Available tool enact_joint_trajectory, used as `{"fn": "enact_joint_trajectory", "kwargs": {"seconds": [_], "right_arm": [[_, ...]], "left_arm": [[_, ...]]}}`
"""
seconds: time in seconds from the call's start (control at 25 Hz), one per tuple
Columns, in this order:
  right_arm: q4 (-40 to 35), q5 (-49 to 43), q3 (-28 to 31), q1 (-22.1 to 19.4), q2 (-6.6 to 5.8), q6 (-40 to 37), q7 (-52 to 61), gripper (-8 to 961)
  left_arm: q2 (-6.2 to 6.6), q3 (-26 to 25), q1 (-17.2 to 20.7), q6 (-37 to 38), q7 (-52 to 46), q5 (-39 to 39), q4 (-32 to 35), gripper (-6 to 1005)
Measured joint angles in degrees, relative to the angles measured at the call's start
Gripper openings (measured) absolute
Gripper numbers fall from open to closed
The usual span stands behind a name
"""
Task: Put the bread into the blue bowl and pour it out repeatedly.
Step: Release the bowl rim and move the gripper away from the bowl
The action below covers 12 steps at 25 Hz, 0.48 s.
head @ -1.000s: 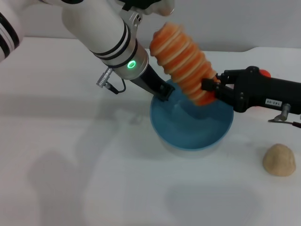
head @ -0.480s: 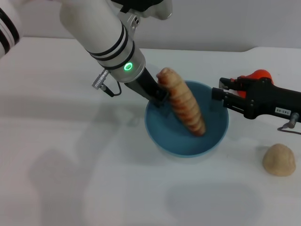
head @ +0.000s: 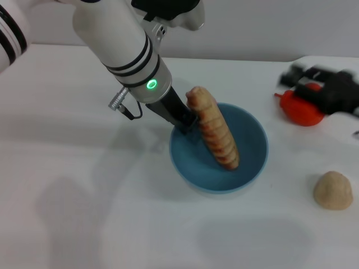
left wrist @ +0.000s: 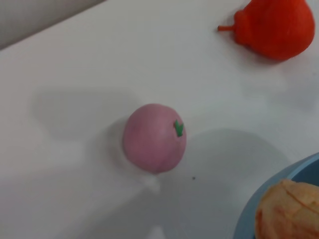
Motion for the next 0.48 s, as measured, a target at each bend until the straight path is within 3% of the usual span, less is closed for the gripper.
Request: {"fn": "enact_joint_trajectory", "kwargs": {"seconds": [0.28, 0.48], "right_arm": [[4.21, 22.22, 3.78, -5.41, 0.10, -4.74, -9.78, 404], [8.16, 26.31, 4.07, -6.04, 0.05, -6.12, -13.80, 404]], "left_arm": [[-0.47, 3.60, -2.05, 0.92, -0.24, -0.54, -4.97, -1], [-0.77, 5.65, -2.24, 2.73, -0.52, -1.35, -5.67, -1]]}}
